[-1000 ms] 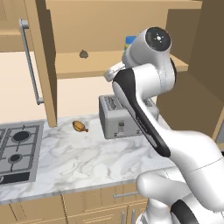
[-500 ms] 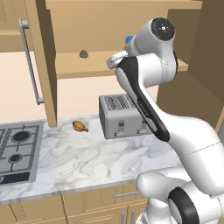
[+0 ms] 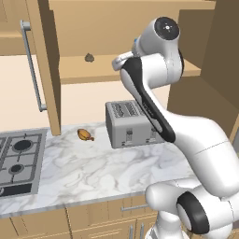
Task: Pick the mayonnaise and shaker from the counter and place them in the cabinet.
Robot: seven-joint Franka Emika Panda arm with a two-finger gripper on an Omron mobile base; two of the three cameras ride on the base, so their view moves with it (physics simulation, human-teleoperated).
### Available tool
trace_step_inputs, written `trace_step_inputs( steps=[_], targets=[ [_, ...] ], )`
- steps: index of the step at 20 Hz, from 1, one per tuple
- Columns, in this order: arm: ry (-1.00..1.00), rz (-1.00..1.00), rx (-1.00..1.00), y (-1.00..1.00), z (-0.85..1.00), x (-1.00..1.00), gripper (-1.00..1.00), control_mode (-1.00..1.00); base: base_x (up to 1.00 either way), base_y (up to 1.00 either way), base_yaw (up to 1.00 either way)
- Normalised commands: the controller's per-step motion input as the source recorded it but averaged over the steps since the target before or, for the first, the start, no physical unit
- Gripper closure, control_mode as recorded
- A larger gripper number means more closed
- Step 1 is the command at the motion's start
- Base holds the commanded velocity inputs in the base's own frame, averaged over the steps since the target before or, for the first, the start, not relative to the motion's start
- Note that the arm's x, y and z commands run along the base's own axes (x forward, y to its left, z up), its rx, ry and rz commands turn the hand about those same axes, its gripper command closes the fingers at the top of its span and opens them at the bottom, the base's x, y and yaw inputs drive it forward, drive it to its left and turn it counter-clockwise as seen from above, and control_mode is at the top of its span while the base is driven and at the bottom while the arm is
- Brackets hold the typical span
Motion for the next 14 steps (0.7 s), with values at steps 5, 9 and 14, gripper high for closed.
trace_step_inputs(
  steps=[5, 9, 14],
  targets=[
    [0.00, 0.00, 0.00, 0.00, -0.12, 0.22, 1.00, -1.00, 0.00, 0.00, 0.00],
    [0.00, 0.00, 0.00, 0.00, -0.13, 0.28, 1.00, -1.00, 0.00, 0.00, 0.00],
    [0.00, 0.00, 0.00, 0.00, -0.01, 0.32, 1.00, -1.00, 0.00, 0.00, 0.00]
  ],
)
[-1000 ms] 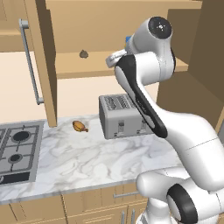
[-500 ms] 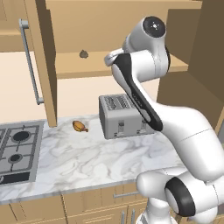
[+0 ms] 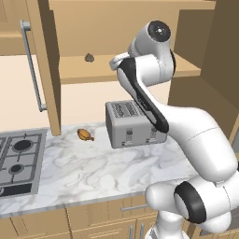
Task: Pick the mayonnaise and shaker from the counter and place them in the cabinet.
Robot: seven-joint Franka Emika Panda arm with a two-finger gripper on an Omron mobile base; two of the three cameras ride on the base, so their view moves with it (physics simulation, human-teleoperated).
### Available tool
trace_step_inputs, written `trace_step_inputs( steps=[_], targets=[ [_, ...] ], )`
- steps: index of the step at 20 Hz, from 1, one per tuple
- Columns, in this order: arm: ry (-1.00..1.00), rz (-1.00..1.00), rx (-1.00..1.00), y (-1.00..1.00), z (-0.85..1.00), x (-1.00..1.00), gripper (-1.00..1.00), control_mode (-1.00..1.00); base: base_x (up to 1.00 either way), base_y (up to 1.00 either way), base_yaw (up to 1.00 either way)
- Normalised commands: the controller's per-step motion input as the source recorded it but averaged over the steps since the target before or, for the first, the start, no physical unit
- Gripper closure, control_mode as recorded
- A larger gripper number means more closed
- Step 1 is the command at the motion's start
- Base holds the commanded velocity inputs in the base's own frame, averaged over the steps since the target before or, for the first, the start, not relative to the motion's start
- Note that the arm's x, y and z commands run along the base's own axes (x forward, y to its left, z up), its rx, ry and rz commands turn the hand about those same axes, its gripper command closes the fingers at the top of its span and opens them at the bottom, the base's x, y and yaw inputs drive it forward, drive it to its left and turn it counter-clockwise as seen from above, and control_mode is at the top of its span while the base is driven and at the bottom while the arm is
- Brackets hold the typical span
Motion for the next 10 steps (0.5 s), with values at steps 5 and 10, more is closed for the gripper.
trace_step_inputs(
  steps=[5, 10],
  targets=[
    [0.00, 0.00, 0.00, 0.00, 0.00, 0.32, 1.00, -1.00, 0.00, 0.00, 0.00],
    [0.00, 0.00, 0.00, 0.00, -0.02, 0.28, 1.00, -1.00, 0.00, 0.00, 0.00]
  ],
)
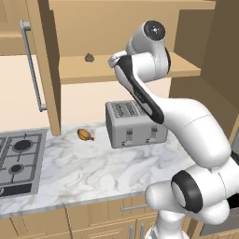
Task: Pick the mayonnaise and shaker from the counter and place them in the cabinet.
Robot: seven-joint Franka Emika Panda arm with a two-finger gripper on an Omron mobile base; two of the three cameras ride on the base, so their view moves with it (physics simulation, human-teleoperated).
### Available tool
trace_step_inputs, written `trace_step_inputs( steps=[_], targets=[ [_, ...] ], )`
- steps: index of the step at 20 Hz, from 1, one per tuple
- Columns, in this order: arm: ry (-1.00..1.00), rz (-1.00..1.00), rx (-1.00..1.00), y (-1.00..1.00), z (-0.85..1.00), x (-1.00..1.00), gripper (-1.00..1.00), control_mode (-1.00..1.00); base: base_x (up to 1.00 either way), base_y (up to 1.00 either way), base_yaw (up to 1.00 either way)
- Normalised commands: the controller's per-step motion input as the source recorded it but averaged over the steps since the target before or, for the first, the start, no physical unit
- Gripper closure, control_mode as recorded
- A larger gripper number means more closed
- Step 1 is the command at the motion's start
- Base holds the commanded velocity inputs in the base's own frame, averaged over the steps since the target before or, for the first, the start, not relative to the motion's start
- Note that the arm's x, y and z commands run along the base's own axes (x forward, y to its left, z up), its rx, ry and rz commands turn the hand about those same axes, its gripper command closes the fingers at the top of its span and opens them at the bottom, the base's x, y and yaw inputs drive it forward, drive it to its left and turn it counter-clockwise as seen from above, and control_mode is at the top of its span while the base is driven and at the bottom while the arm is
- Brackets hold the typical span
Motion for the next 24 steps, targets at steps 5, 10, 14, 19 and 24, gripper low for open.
trace_step_inputs(
  steps=[5, 10, 14, 19, 24],
  targets=[
    [0.00, 0.00, 0.00, 0.00, -0.17, 0.27, 1.00, -1.00, 0.00, 0.00, 0.00],
    [0.00, 0.00, 0.00, 0.00, -0.18, 0.22, 1.00, -1.00, 0.00, 0.00, 0.00],
    [0.00, 0.00, 0.00, 0.00, 0.00, 0.22, 1.00, -1.00, 0.00, 0.00, 0.00],
    [0.00, 0.00, 0.00, 0.00, -0.03, 0.25, 1.00, -1.00, 0.00, 0.00, 0.00],
    [0.00, 0.00, 0.00, 0.00, -0.14, 0.26, 1.00, -1.00, 0.00, 0.00, 0.00]
  ],
)
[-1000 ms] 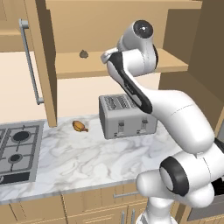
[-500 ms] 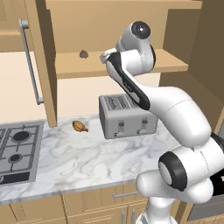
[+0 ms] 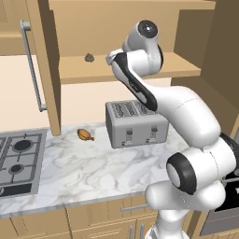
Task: Pick the mayonnaise and shaker from the counter and place them in the cabinet.
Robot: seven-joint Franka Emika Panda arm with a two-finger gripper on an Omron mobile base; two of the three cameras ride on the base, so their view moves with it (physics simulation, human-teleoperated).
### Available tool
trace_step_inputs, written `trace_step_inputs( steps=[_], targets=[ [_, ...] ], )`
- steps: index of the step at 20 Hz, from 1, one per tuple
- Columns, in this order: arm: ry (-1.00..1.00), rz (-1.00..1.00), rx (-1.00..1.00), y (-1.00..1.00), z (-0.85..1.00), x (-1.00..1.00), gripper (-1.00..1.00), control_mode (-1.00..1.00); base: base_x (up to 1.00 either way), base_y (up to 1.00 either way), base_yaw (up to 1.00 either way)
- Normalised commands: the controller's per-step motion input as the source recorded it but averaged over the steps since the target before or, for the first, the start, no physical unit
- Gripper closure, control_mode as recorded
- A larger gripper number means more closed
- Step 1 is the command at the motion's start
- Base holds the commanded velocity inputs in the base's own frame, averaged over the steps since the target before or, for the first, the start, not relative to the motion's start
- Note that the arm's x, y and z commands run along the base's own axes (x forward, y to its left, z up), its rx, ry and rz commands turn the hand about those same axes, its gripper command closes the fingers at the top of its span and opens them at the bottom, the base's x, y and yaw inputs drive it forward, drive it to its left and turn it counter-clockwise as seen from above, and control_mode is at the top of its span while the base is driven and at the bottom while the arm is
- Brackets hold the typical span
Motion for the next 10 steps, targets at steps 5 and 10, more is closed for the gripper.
trace_step_inputs(
  steps=[5, 10],
  targets=[
    [0.00, 0.00, 0.00, 0.00, -0.23, 0.23, 1.00, -1.00, 0.00, 0.00, 0.00],
    [0.00, 0.00, 0.00, 0.00, -0.28, 0.28, 1.00, -1.00, 0.00, 0.00, 0.00]
  ],
)
